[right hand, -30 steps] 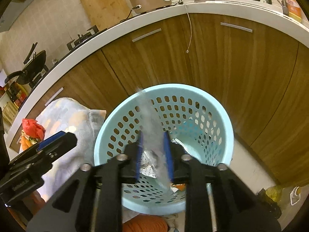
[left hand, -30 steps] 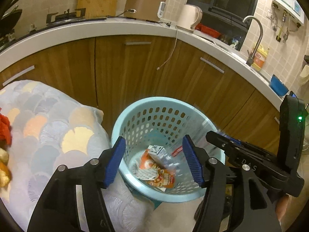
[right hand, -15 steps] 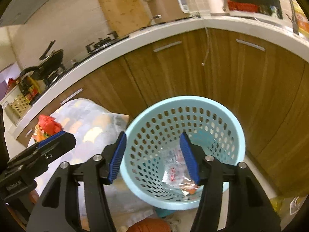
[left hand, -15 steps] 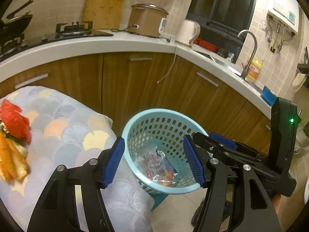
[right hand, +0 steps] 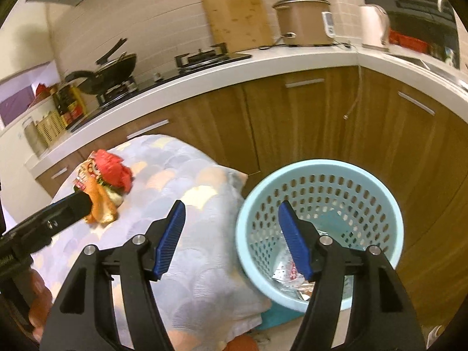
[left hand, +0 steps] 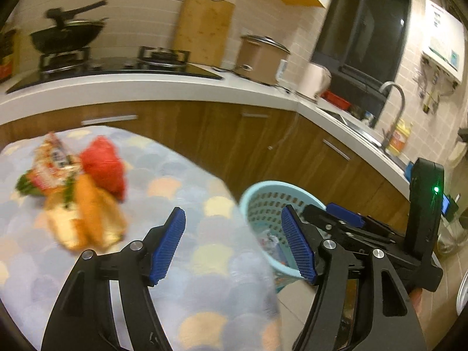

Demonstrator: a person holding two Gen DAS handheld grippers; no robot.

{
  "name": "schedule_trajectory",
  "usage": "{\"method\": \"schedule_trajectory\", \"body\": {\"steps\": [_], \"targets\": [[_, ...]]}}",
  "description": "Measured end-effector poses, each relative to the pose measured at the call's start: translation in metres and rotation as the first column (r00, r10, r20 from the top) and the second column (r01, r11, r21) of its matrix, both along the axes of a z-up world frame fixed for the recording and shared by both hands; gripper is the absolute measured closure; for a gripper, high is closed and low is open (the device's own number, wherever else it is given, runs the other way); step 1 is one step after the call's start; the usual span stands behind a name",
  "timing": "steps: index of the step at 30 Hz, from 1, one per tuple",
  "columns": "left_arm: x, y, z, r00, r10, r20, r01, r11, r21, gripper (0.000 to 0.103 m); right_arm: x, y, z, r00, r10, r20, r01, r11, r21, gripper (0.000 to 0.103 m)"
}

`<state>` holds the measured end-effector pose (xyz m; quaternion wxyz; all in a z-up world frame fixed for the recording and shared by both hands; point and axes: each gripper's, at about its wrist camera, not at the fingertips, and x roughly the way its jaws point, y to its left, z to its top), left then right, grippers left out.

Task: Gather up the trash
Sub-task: 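Grasp the bread slice with the left tool while the right tool grasps the bread roll half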

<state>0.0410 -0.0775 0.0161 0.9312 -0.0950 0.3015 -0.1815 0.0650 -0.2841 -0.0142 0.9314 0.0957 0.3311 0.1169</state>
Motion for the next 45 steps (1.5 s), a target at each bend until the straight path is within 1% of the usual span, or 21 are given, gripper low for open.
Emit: {"method": "schedule_trajectory", "body": {"steps": [2, 4, 5, 6, 9, 12, 15, 16, 18, 21, 27, 30, 32, 34, 35, 39, 40, 41, 42, 43, 45], "targets": [[-0.005, 0.02, 0.002, 1.0, 0.029, 0.009, -0.029, 1.0, -0.007, 0.037, 0.0, 0.013, 0.002, 1.0, 0.027, 0.002, -0.027, 1.0, -0.006, 0.04], [-0.009, 0.039, 0.004, 0.998, 0.063, 0.02, -0.063, 0.998, -0.003, 0.037, -0.002, 0.027, 0.004, 0.999, 0.048, 0.013, -0.048, 0.999, -0.023, 0.036], [-0.012, 0.049, 0.005, 0.996, 0.083, 0.026, -0.083, 0.997, 0.0, 0.036, -0.003, 0.036, 0.006, 0.998, 0.057, 0.021, -0.057, 0.998, -0.03, 0.032], [-0.014, 0.061, 0.006, 0.994, 0.105, 0.029, -0.105, 0.994, 0.004, 0.034, -0.004, 0.041, 0.007, 0.998, 0.066, 0.024, -0.065, 0.997, -0.031, 0.031], [-0.021, 0.091, 0.008, 0.986, 0.165, 0.04, -0.165, 0.986, 0.012, 0.032, -0.005, 0.065, 0.01, 0.994, 0.104, 0.035, -0.103, 0.994, -0.036, 0.031], [-0.03, 0.126, 0.008, 0.969, 0.242, 0.043, -0.243, 0.97, 0.008, 0.032, -0.004, 0.096, 0.009, 0.991, 0.129, 0.037, -0.127, 0.99, -0.061, 0.031], [-0.036, 0.163, 0.004, 0.951, 0.308, 0.027, -0.308, 0.951, -0.01, 0.032, -0.001, 0.124, 0.008, 0.987, 0.156, 0.037, -0.153, 0.986, -0.071, 0.031], [-0.036, 0.169, 0.002, 0.947, 0.32, 0.02, -0.32, 0.947, -0.013, 0.032, 0.0, 0.131, 0.007, 0.986, 0.165, 0.037, -0.162, 0.984, -0.073, 0.031], [-0.036, 0.182, -0.003, 0.943, 0.331, -0.003, -0.331, 0.943, -0.02, 0.032, 0.003, 0.148, 0.004, 0.982, 0.184, 0.039, -0.18, 0.98, -0.079, 0.031], [-0.03, 0.192, -0.011, 0.942, 0.332, -0.041, -0.332, 0.943, -0.005, 0.032, 0.007, 0.166, 0.0, 0.978, 0.201, 0.052, -0.195, 0.976, -0.091, 0.033], [-0.013, 0.185, -0.021, 0.953, 0.297, -0.054, -0.296, 0.955, 0.023, 0.032, 0.018, 0.192, -0.01, 0.973, 0.227, 0.048, -0.221, 0.97, -0.104, 0.04], [0.0, 0.181, -0.028, 0.953, 0.289, -0.086, -0.289, 0.957, 0.016, 0.036, 0.025, 0.196, -0.016, 0.973, 0.229, 0.042, -0.224, 0.97, -0.099, 0.041], [0.009, 0.18, -0.035, 0.955, 0.273, -0.118, -0.275, 0.961, 0.0, 0.042, 0.027, 0.192, -0.021, 0.975, 0.221, 0.034, -0.217, 0.973, -0.083, 0.041], [0.021, 0.178, -0.043, 0.953, 0.259, -0.158, -0.263, 0.965, -0.01, 0.046, 0.032, 0.185, -0.027, 0.978, 0.206, 0.011, -0.205, 0.977, -0.049, 0.041], [0.026, 0.176, -0.047, 0.952, 0.252, -0.172, -0.258, 0.966, -0.009, 0.048, 0.033, 0.18, -0.026, 0.979, 0.203, 0.016, -0.202, 0.979, -0.026, 0.041], [0.05, 0.163, -0.066, 0.948, 0.205, -0.245, -0.21, 0.978, 0.006, 0.05, 0.038, 0.171, -0.029, 0.981, 0.192, 0.004, -0.193, 0.981, 0.025, 0.041], [0.054, 0.162, -0.07, 0.945, 0.203, -0.257, -0.209, 0.978, 0.005, 0.051, 0.038, 0.171, -0.029, 0.982, 0.191, 0.004, -0.191, 0.981, 0.026, 0.041], [0.059, 0.16, -0.075, 0.941, 0.2, -0.274, -0.207, 0.978, 0.003, 0.06, 0.037, 0.171, -0.029, 0.981, 0.192, 0.004, -0.192, 0.981, 0.022, 0.041], [0.063, 0.158, -0.079, 0.938, 0.207, -0.279, -0.211, 0.977, 0.018, 0.067, 0.035, 0.172, -0.029, 0.981, 0.196, 0.007, -0.196, 0.98, 0.014, 0.041], [0.063, 0.155, -0.079, 0.939, 0.221, -0.264, -0.216, 0.975, 0.047, 0.076, 0.035, 0.173, -0.028, 0.98, 0.198, 0.011, -0.198, 0.98, 0.007, 0.041], [0.064, 0.155, -0.079, 0.936, 0.233, -0.263, -0.223, 0.972, 0.069, 0.083, 0.033, 0.177, -0.027, 0.98, 0.197, 0.016, -0.197, 0.98, -0.008, 0.041]]}}
